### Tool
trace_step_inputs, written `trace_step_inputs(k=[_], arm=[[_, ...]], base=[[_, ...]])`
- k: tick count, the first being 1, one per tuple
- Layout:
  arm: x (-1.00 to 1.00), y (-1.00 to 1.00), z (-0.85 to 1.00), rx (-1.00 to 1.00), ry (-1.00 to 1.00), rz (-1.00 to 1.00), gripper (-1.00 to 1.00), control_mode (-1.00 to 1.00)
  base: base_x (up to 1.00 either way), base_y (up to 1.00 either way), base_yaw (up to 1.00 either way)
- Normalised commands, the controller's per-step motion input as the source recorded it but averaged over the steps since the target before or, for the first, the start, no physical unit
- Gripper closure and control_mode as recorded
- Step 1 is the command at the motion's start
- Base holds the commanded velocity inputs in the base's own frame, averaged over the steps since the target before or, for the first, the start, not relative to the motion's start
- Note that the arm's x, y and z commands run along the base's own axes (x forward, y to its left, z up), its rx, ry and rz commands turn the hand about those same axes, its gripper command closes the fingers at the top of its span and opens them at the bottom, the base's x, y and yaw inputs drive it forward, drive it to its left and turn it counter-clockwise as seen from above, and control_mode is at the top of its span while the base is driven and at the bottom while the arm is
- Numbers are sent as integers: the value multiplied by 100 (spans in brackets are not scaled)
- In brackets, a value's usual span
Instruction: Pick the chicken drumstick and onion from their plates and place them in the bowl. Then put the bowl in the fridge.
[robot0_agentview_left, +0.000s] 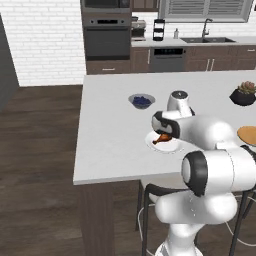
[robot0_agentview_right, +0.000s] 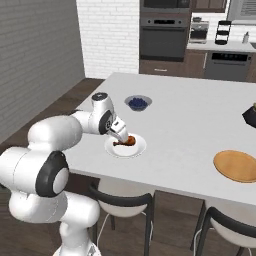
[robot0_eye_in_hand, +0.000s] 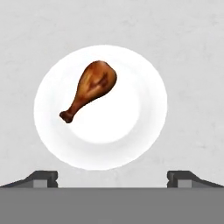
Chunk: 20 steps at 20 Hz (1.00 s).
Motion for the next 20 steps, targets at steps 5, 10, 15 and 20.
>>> trace_step_inputs(k=[5, 10, 15, 20], arm=[[50, -9, -45, 0, 9, 0, -100, -100], [59, -7, -56, 0, 1, 0, -100, -100], [57, -19, -35, 0, 0, 0, -100, -100], [35, -13, -53, 0, 7, 1, -100, -100]], base=[[0, 0, 0], [0, 0, 0], [0, 0, 0], [0, 0, 0]])
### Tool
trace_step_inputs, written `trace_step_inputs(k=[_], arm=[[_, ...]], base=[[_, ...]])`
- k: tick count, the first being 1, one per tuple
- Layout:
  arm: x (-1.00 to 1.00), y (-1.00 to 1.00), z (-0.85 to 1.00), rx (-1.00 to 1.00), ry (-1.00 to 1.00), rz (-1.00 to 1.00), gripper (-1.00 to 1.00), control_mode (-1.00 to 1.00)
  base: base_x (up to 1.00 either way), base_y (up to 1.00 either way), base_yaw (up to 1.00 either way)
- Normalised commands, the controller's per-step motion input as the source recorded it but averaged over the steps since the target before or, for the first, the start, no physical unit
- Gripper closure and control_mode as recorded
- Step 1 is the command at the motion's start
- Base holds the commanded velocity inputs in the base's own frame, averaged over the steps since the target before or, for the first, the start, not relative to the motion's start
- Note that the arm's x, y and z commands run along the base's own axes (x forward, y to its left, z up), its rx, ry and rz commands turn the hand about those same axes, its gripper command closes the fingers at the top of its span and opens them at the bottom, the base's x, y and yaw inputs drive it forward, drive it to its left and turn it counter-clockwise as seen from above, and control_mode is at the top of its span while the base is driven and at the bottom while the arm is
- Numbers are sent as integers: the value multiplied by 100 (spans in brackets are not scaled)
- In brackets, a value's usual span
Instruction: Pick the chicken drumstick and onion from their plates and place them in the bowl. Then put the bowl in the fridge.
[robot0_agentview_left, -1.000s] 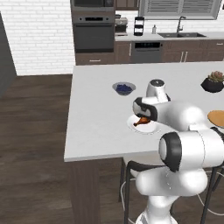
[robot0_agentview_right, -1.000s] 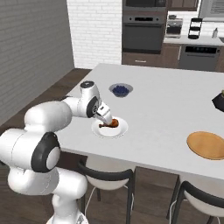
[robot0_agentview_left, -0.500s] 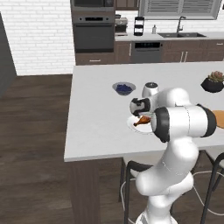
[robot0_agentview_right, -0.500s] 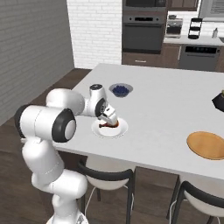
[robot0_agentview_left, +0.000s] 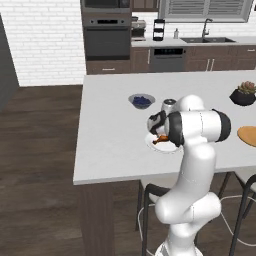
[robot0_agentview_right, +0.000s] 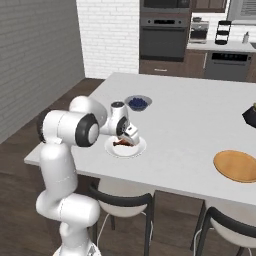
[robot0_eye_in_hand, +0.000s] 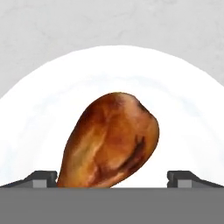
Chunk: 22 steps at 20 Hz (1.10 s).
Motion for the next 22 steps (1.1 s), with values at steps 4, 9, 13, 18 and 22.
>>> trace_step_inputs(k=[4, 9, 13, 18, 22], arm=[[53, 0, -32, 0, 0, 0, -100, -100], [46, 0, -27, 0, 0, 0, 100, -100], [-2, 0, 1, 0, -1, 0, 100, -100], [-70, 0, 37, 0, -10, 0, 100, -100], [-99, 0, 91, 0, -19, -1, 100, -100]], base=[[0, 0, 0], [0, 0, 0], [0, 0, 0], [0, 0, 0], [0, 0, 0]])
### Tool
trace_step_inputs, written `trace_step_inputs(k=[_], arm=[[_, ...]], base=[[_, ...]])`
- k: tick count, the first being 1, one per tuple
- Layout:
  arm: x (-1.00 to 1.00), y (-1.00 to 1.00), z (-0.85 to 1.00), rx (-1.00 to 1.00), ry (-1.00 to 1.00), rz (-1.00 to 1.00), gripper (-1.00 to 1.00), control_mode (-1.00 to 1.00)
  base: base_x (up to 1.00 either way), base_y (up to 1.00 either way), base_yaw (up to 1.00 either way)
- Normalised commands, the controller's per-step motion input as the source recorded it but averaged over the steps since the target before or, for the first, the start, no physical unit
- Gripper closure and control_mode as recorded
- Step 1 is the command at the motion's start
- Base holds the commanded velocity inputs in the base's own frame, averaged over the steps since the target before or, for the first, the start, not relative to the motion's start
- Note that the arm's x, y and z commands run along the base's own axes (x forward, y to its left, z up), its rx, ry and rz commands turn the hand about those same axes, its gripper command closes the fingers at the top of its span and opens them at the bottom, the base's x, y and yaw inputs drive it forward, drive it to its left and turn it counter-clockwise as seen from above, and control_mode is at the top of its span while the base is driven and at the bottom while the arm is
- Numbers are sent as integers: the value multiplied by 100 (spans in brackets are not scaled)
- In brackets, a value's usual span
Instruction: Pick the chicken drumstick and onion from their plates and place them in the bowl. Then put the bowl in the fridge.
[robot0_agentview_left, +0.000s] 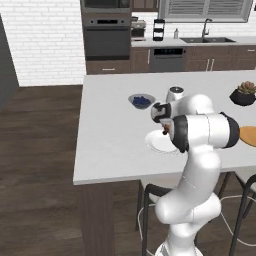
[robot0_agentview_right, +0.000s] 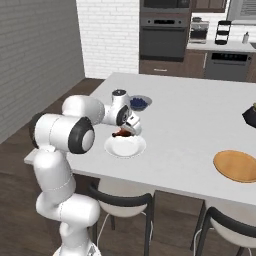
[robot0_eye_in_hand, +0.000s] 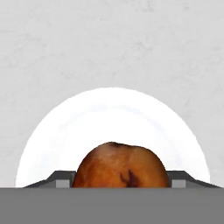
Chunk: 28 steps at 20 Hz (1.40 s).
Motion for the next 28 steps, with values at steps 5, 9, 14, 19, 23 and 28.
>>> trace_step_inputs(k=[5, 9, 14, 19, 23, 28], arm=[[-100, 0, 98, 0, -25, 0, 100, -100], [-100, 0, 97, 0, -14, 0, 100, -100], [-40, -11, 24, 0, -7, -3, 100, 100], [0, 0, 0, 0, 0, 0, 100, 100], [0, 0, 0, 0, 0, 0, 100, 100], [0, 0, 0, 0, 0, 0, 100, 100]], base=[[0, 0, 0], [0, 0, 0], [-39, -58, -10], [-6, -100, -21], [6, -100, -17], [19, -100, -10]])
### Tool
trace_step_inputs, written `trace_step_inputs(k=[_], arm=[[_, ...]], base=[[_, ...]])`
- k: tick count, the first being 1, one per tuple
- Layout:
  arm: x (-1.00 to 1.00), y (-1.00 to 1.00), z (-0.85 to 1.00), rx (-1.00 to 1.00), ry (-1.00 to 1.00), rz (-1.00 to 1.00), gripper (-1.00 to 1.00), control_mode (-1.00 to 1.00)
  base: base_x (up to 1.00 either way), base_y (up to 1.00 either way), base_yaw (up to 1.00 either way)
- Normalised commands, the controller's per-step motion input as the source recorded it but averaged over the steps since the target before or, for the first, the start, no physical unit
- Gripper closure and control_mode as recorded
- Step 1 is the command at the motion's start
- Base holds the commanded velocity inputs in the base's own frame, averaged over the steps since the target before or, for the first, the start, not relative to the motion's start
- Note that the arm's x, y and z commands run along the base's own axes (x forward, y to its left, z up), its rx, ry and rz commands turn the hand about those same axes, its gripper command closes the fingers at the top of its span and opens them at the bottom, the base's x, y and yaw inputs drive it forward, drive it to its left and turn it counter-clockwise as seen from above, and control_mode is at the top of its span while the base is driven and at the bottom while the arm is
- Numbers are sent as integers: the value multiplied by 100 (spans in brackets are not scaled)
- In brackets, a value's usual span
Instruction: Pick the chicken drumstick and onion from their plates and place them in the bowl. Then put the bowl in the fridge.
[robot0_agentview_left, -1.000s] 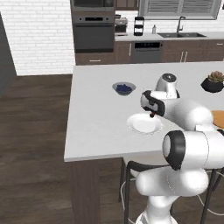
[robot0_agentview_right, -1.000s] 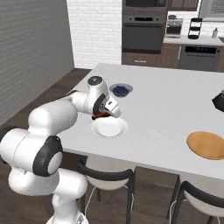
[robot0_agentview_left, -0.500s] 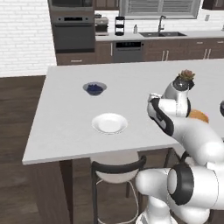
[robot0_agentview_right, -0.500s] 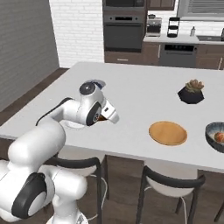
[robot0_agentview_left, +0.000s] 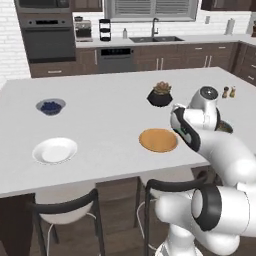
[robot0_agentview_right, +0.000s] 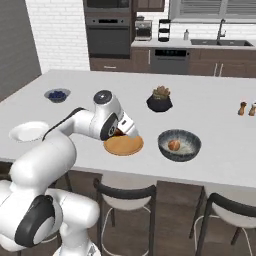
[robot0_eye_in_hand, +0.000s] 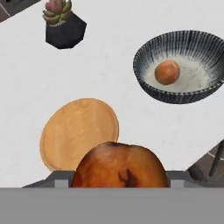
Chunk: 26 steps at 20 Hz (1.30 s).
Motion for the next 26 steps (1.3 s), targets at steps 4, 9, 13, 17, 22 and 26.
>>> trace_step_inputs(k=[4, 9, 13, 17, 22, 26], arm=[[0, 0, 0, 0, 0, 0, 100, 100], [0, 0, 0, 0, 0, 0, 100, 100], [25, -13, -2, 0, 0, 14, 100, -100], [64, 9, -40, -3, 18, 15, 100, -100], [39, 25, -62, -2, 37, 11, 100, -100], [5, 6, -67, 0, 22, 9, 100, -100]], base=[[38, -100, -1], [62, -95, 20], [24, -21, 14], [0, 0, 0], [0, 0, 0], [0, 0, 0]])
